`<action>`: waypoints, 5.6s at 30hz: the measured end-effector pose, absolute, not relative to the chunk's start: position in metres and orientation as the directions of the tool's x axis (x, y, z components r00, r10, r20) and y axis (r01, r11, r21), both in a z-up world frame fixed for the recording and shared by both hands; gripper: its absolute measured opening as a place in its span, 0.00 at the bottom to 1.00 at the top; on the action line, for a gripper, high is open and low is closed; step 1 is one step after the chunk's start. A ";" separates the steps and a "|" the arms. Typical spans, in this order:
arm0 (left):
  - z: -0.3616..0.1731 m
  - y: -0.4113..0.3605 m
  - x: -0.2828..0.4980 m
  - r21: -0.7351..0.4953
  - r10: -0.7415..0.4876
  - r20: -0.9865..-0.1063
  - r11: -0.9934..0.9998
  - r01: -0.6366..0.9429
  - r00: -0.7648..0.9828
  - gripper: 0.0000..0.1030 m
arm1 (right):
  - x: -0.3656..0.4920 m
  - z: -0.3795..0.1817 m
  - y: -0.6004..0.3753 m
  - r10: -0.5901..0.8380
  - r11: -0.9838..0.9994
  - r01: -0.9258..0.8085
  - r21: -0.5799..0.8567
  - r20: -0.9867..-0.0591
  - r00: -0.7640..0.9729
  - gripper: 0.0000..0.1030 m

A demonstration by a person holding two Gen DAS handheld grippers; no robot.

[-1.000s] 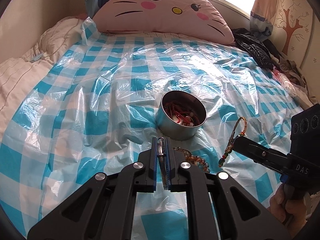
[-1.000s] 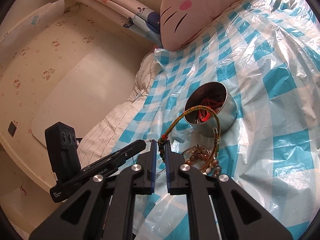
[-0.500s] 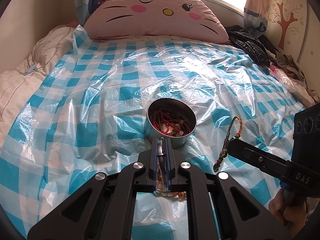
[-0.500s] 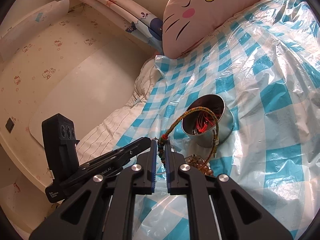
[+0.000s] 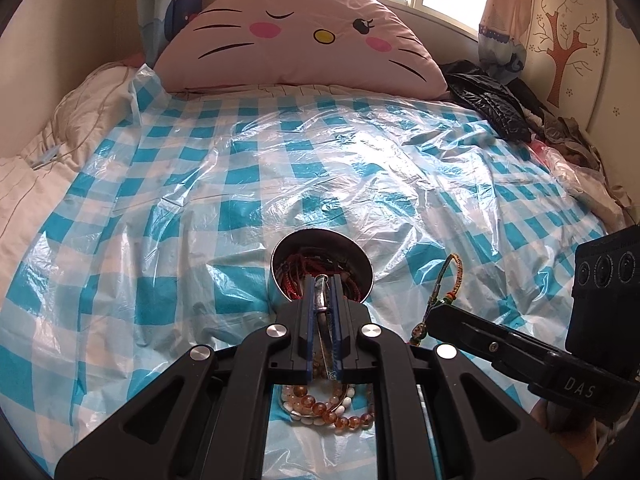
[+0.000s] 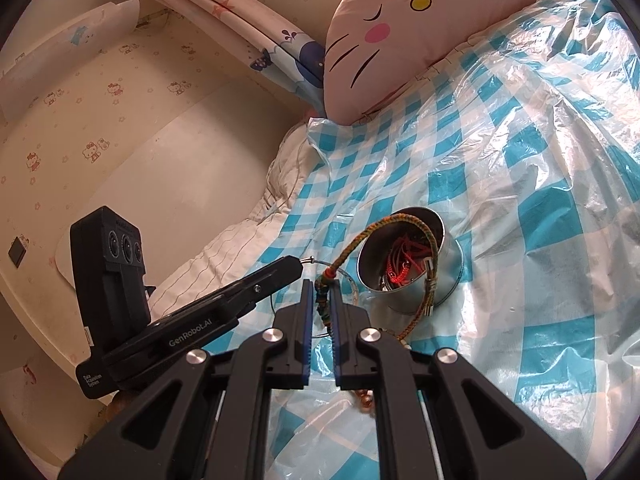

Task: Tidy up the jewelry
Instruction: 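Lift the bangle with the left gripper while the right gripper carries the gold cord bracelet over the tin, then open the left gripper over the tin while the right gripper releases the gold cord bracelet inside, then move both open grippers back to the pearl and amber bead bracelets, then close the left gripper on the white pearl bracelet while the right gripper grasps the amber bead bracelet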

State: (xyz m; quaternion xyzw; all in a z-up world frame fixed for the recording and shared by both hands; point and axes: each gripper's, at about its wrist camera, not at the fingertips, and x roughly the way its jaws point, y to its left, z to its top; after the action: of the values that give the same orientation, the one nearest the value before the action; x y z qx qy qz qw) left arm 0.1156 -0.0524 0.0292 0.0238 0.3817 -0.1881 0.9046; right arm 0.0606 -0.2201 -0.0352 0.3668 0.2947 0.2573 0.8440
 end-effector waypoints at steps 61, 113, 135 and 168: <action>-0.016 -0.019 0.198 -0.336 -0.345 -0.701 0.932 0.137 0.624 0.44 | 0.178 -0.052 -0.186 0.553 0.808 -0.221 0.547 -0.571 0.607 0.44; -0.017 0.006 0.184 -0.315 -0.265 -0.724 0.948 0.036 0.637 0.52 | 0.174 -0.064 -0.151 0.454 0.888 -0.220 0.404 -0.685 0.570 0.49; -0.017 0.001 0.183 -0.304 -0.269 -0.729 0.951 0.054 0.629 0.53 | 0.165 -0.058 -0.160 0.406 0.913 -0.243 0.327 -0.678 0.613 0.54; -0.061 -0.022 0.113 -0.157 -0.267 -0.831 0.954 0.254 0.488 0.54 | 0.085 -0.088 -0.157 0.475 0.880 -0.259 0.398 -0.766 0.434 0.12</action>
State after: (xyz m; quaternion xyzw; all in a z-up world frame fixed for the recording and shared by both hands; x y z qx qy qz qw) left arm 0.1130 -0.0223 -0.0608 -0.0064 0.4829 -0.1509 0.8625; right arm 0.0850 -0.1567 -0.0884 0.1111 0.4850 0.2185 0.8395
